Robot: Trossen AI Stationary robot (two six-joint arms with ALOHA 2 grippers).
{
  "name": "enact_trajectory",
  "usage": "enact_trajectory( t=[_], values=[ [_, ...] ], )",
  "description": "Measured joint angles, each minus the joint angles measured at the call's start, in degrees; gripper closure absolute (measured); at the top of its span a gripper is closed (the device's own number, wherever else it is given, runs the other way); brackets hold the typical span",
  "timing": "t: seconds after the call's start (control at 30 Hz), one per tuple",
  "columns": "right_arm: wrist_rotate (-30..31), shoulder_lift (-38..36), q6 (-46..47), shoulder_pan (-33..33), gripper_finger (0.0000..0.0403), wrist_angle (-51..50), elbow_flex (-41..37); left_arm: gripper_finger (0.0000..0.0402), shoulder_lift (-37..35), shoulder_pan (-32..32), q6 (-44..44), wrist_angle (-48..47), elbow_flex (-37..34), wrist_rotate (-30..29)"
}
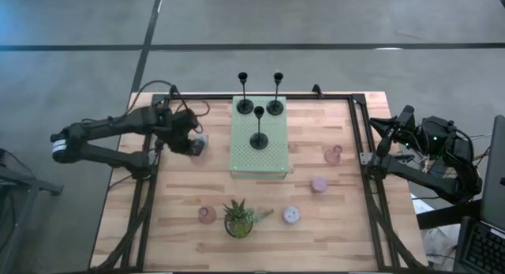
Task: Pick & Place candle stick holders
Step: Put the top pink glass candle holder on the shelf
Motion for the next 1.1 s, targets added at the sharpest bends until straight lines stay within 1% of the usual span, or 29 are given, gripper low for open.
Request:
enact_trajectory(
  t=[0.07, 0.2, 0.37, 0.57, 0.73, 0.93, 1.1],
  values=[
    [0.0, 0.0, 0.0, 0.0, 0.0369, 0.0, 0.0, 0.0372, 0.6, 0.1, -2.1, 0.0, 3.4, -1.3],
    [0.0, 0.0, 0.0, 0.0, 0.0369, 0.0, 0.0, 0.0372, 3.0, 0.5, -4.1, -0.4, 10.6, -1.6],
    [0.0, 0.0, 0.0, 0.0, 0.0369, 0.0, 0.0, 0.0372, 8.6, 0.7, -3.7, -2.5, 21.4, -4.2],
    [0.0, 0.0, 0.0, 0.0, 0.0369, 0.0, 0.0, 0.0372, 18.0, 3.3, 0.4, -9.2, 34.3, -4.6],
    [0.0, 0.0, 0.0, 0.0, 0.0369, 0.0, 0.0, 0.0372, 26.3, 5.0, 4.5, -9.4, 43.8, -4.0],
    [0.0, 0.0, 0.0, 0.0, 0.0369, 0.0, 0.0, 0.0372, 35.1, 5.8, 8.9, -12.1, 53.2, -3.5],
    [0.0, 0.0, 0.0, 0.0, 0.0369, 0.0, 0.0, 0.0372, 39.8, 6.7, 10.0, -14.1, 59.2, -3.5]
  ],
)
